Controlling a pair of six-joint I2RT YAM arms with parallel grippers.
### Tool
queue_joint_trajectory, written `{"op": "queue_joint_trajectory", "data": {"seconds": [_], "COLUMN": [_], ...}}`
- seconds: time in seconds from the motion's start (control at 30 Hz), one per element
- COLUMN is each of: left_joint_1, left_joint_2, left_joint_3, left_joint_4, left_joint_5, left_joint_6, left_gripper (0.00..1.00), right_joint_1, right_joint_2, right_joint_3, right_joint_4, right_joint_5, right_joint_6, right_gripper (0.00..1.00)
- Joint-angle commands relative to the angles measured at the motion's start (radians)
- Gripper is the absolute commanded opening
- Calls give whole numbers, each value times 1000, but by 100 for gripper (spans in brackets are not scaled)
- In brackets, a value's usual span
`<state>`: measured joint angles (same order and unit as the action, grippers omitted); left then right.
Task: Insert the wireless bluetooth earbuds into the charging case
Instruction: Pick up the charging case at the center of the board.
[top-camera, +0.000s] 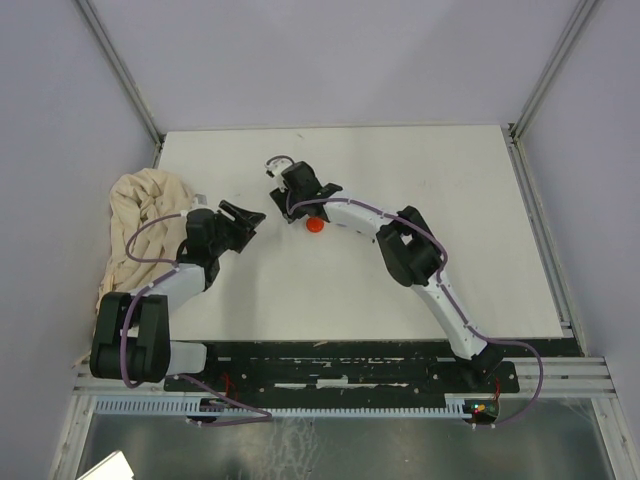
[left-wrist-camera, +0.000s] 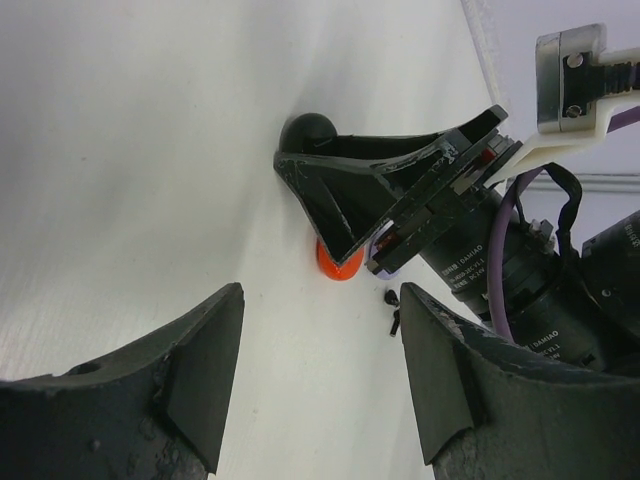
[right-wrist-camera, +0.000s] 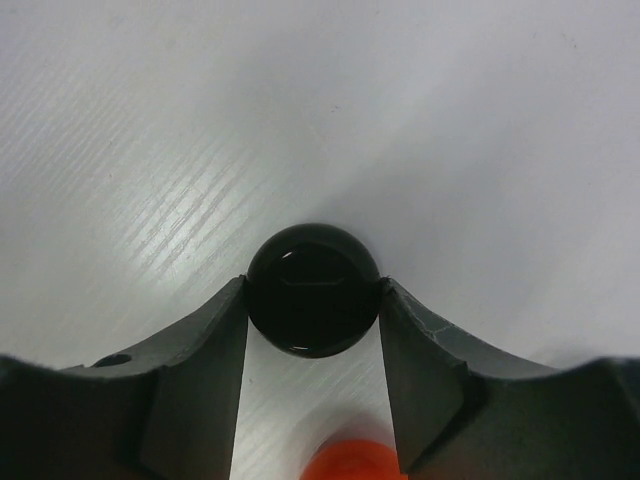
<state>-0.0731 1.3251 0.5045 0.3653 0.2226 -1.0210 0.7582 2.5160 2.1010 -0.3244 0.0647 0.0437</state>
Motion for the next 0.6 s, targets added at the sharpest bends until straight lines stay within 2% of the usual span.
{"op": "queue_joint_trajectory", "data": {"seconds": [0.0, 0.13, 0.2, 0.4, 0.57], "left_joint_1": [9, 12, 12, 10, -3], "left_joint_2": [12, 38, 46, 54, 105], "left_joint_3": [-8, -10, -7, 10, 2], "left_joint_4": [86, 164, 200, 230, 312], "left_joint_5": [57, 134, 173, 240, 323], "left_joint_6": [-45, -43, -36, -16, -63], "left_gripper": [69, 69, 69, 69, 68], "right_joint_1": [-5, -22, -36, -50, -51], "right_joint_2": [-101, -271, -346, -539, -666], "right_joint_3": [-127, -381, -465, -630, -746], "right_joint_4": [137, 383, 442, 462, 448], "right_joint_5": [-11, -122, -169, -257, -319], "right_joint_6": [-37, -61, -60, -76, -97], "right_gripper": [23, 16, 15, 15, 15]}}
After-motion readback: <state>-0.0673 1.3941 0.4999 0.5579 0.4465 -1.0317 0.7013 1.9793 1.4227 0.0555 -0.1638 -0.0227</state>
